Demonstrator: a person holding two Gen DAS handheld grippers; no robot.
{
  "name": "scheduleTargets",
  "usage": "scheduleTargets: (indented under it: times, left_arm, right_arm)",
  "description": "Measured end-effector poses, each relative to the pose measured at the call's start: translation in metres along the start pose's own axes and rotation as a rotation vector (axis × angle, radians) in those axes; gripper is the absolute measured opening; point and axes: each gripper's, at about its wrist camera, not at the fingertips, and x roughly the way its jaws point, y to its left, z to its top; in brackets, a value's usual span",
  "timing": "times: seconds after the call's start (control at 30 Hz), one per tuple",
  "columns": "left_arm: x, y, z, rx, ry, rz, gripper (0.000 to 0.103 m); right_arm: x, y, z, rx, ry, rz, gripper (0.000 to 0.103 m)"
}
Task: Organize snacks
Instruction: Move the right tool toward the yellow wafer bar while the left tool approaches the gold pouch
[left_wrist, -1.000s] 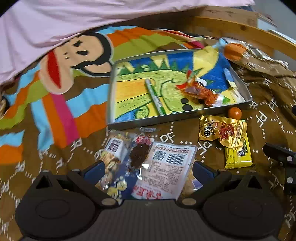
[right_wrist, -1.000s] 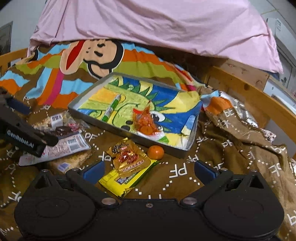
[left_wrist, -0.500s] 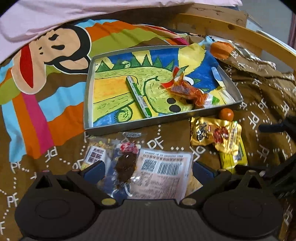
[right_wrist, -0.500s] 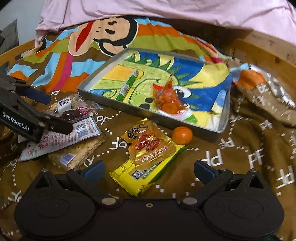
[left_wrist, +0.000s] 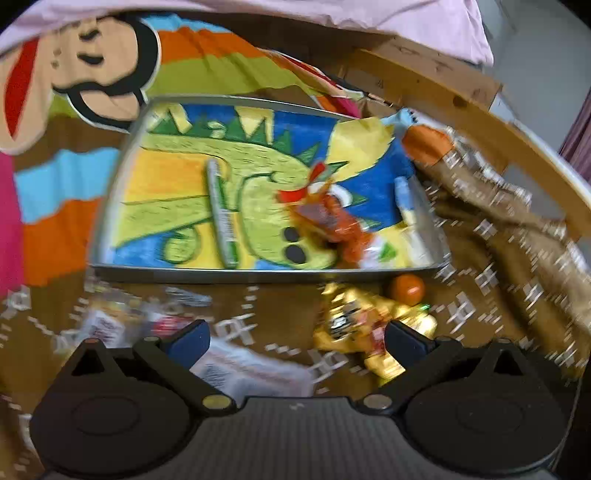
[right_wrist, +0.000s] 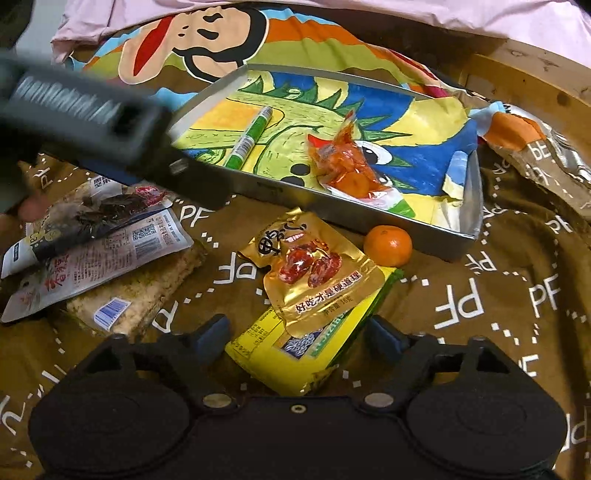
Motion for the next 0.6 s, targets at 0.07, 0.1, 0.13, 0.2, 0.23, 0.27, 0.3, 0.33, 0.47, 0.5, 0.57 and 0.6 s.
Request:
scheduleTargets:
  times: [0.07,0.1,0.13,0.2,0.23,0.27,0.3,0.33,0.47,0.5,0.57,0.6]
  left_arm:
    - [0.008,-0.001,0.004,-0.056,0.015,-0.046,0.102]
    - [0.011,-0.001,0.004,-0.078,0.022,-0.066,0.102]
    - [0.014,-0.001,0.005,-0.103,0.033,-0.089,0.102]
    - [0.022,-0.002,0.007,-0.151,0.06,-0.127,0.102]
    - [0.024,-0.003,0.008,-0.167,0.068,-0.141,0.102]
    - [0.027,-0.004,0.009,-0.182,0.073,-0.158,0.102]
    - [0.029,-0.005,0.01,-0.193,0.077,-0.172,0.102]
    - [0.032,-0.007,0.01,-0.203,0.085,-0.178,0.102]
    - [0.047,-0.016,0.01,-0.247,0.152,-0.169,0.099]
    - [0.052,-0.019,0.009,-0.265,0.18,-0.164,0.097]
    - [0.059,-0.025,0.008,-0.296,0.21,-0.149,0.095]
    - [0.064,-0.028,0.007,-0.308,0.219,-0.137,0.093]
  right_arm:
    - [-0.003,-0.001,0.001,0.013,0.011,-0.011,0.069]
    - [-0.005,-0.002,0.001,0.017,0.019,-0.017,0.068]
    - [-0.007,-0.004,0.001,0.022,0.026,-0.021,0.066]
    - [-0.012,-0.008,0.001,0.031,0.044,-0.037,0.061]
    - [-0.016,-0.012,0.0,0.031,0.054,-0.048,0.06]
    - [-0.022,-0.017,-0.002,0.028,0.062,-0.067,0.06]
    - [-0.027,-0.021,-0.004,0.019,0.07,-0.084,0.06]
    - [-0.032,-0.027,-0.007,0.013,0.073,-0.1,0.059]
    - [-0.04,-0.046,-0.011,0.055,0.072,-0.116,0.059]
    - [-0.038,-0.048,-0.01,0.066,0.075,-0.115,0.059]
    - [-0.037,-0.047,-0.009,0.051,0.084,-0.124,0.059]
    - [-0.036,-0.045,-0.009,0.035,0.088,-0.132,0.059]
